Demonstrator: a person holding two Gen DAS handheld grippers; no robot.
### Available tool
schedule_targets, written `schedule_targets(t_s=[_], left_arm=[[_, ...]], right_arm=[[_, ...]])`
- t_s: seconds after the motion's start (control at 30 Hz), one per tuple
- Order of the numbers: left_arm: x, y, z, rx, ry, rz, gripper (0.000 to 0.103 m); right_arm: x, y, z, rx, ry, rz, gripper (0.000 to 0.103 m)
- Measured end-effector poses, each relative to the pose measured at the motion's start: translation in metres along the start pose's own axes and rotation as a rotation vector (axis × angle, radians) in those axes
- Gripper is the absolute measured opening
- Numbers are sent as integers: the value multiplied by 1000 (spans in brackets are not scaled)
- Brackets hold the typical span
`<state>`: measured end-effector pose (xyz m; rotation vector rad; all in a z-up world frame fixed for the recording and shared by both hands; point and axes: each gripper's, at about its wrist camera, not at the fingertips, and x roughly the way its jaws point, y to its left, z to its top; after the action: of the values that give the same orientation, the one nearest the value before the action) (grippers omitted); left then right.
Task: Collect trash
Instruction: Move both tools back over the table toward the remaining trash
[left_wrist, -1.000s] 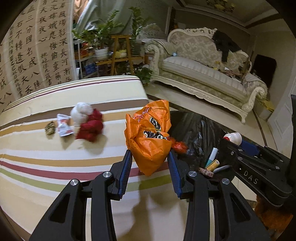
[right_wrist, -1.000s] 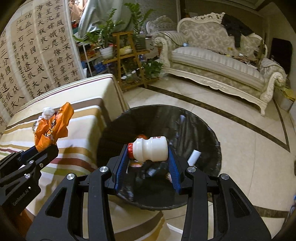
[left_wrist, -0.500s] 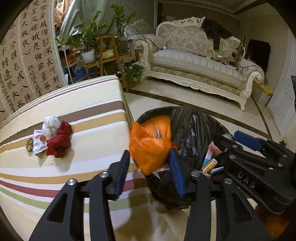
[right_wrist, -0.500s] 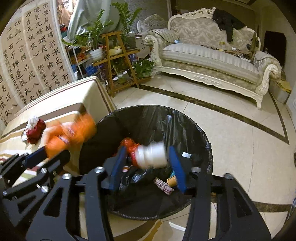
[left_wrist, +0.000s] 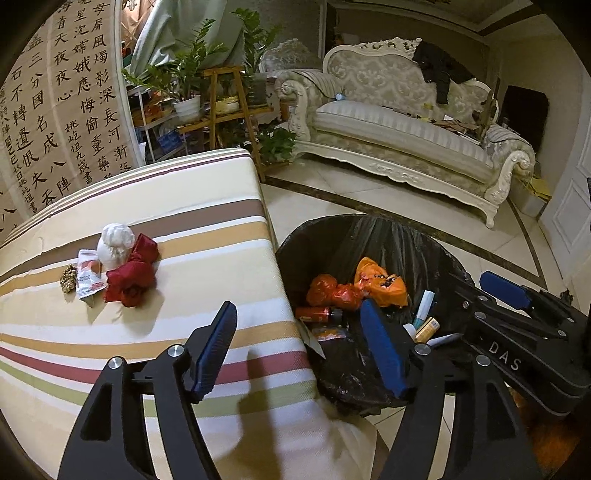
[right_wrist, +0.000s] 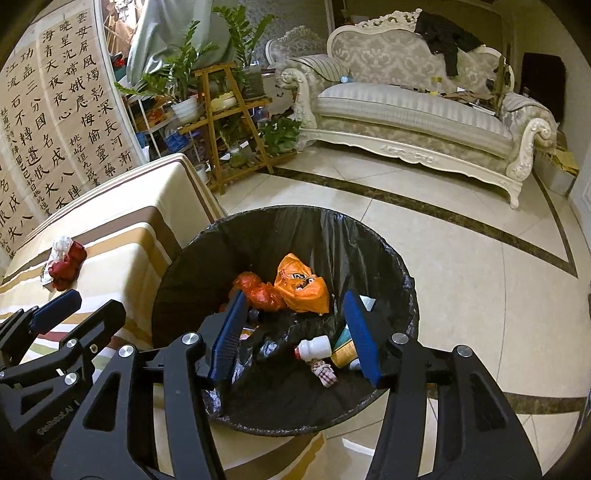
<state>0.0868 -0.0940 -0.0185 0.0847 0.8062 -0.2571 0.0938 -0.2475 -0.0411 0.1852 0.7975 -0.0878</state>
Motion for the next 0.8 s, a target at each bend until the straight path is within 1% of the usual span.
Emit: schedule_targets(t_s=[0.2, 0.37, 0.6, 0.8], left_arm=[[-7, 9, -2, -26, -4, 16, 69], [-17, 27, -5, -63, -12, 40, 69], [-28, 64, -12, -123, -16, 89, 70], [-35, 105, -19, -193, -12, 151, 70]], right_arm=[[-4, 8, -3, -10, 0, 11, 54], [-7, 19, -2, -26, -4, 29, 54], [-9, 46, 0, -66, -2, 68, 54], [-10, 79, 3, -115, -1, 109, 54]])
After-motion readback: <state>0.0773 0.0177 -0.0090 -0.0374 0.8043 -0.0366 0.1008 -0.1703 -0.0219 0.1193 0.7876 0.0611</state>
